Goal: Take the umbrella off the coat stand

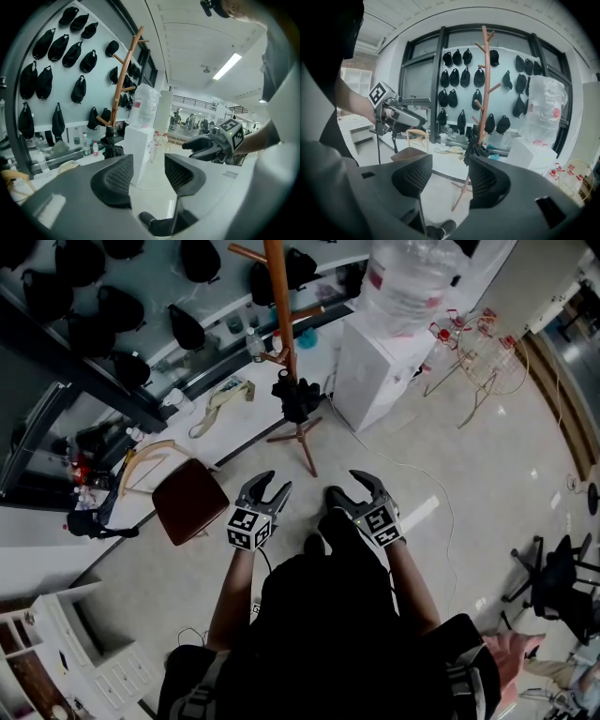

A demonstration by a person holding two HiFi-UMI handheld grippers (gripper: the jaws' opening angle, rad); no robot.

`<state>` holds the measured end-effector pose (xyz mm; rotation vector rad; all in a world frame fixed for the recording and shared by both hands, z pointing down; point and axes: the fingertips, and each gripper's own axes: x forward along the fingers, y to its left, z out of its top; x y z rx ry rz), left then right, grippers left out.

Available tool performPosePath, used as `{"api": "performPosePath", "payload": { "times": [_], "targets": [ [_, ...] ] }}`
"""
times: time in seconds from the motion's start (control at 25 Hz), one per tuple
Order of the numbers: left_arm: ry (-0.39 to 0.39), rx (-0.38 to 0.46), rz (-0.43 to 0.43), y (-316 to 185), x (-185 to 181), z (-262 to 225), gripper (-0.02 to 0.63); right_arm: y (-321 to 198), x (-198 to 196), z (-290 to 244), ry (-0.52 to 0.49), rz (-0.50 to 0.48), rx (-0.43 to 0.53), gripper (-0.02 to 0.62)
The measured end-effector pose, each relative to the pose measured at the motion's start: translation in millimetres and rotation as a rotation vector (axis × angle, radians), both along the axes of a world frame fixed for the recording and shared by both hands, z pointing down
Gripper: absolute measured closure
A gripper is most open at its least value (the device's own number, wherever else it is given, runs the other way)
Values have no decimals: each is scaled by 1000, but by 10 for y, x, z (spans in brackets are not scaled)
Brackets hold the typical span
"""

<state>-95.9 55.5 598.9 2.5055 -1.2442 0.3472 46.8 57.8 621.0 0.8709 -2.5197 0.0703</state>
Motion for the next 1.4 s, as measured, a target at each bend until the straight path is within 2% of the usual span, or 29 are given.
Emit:
{"api": "performPosePath", "payload": {
  "times": [0.32,0.76,1.4],
  "targets": [
    [-10,1,-9,-254,-9,-37,393,-294,-25,-47,-5,-9,3,353],
    [-19,-18,-68,-672,-36,8,391,-806,-32,3,-11,-56,-14,353],
    [-20,-44,-193,-1369,-83,11,382,-1655,-95,5,4,-189,-34,354]
  ]
}}
